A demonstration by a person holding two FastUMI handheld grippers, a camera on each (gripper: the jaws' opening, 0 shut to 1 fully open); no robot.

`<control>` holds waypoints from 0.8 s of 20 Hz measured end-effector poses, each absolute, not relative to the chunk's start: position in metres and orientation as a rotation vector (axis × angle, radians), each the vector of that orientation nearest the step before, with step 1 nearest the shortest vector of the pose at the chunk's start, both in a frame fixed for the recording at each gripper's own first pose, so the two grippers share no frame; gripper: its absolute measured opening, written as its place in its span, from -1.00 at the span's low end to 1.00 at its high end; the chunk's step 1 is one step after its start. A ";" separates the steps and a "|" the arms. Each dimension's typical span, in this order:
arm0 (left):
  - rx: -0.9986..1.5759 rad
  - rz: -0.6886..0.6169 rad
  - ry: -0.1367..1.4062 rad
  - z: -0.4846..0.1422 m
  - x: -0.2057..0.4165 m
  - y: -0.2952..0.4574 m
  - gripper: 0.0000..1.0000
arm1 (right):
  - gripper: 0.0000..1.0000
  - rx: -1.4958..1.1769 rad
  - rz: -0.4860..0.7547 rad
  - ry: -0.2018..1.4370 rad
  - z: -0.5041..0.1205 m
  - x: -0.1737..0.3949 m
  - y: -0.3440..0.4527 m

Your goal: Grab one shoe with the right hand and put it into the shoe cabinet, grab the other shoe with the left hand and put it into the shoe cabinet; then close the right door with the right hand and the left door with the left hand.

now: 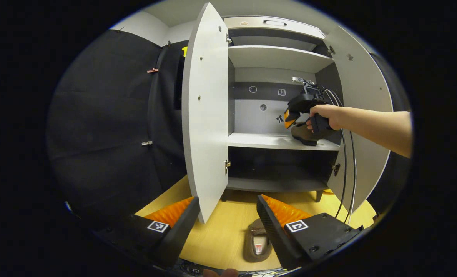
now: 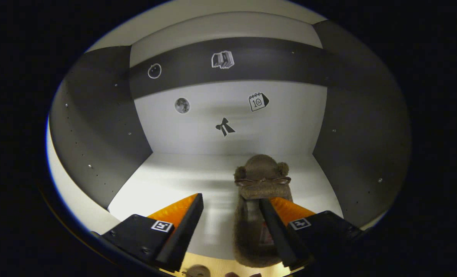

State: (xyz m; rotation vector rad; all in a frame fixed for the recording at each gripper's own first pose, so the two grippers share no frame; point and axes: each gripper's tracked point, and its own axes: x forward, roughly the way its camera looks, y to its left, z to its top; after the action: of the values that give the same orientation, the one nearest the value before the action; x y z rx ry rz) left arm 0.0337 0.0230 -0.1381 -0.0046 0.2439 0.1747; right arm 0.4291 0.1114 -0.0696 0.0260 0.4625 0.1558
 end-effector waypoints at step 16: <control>0.001 -0.060 0.517 -0.263 0.052 -0.005 0.91 | 1.00 0.112 0.178 -0.001 0.083 0.218 0.067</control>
State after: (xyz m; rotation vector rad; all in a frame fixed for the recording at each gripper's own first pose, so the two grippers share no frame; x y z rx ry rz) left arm 0.0518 -0.0045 -0.2628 0.0009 0.5166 -0.0603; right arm 0.2179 0.0667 0.0830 0.1118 -0.0010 0.1777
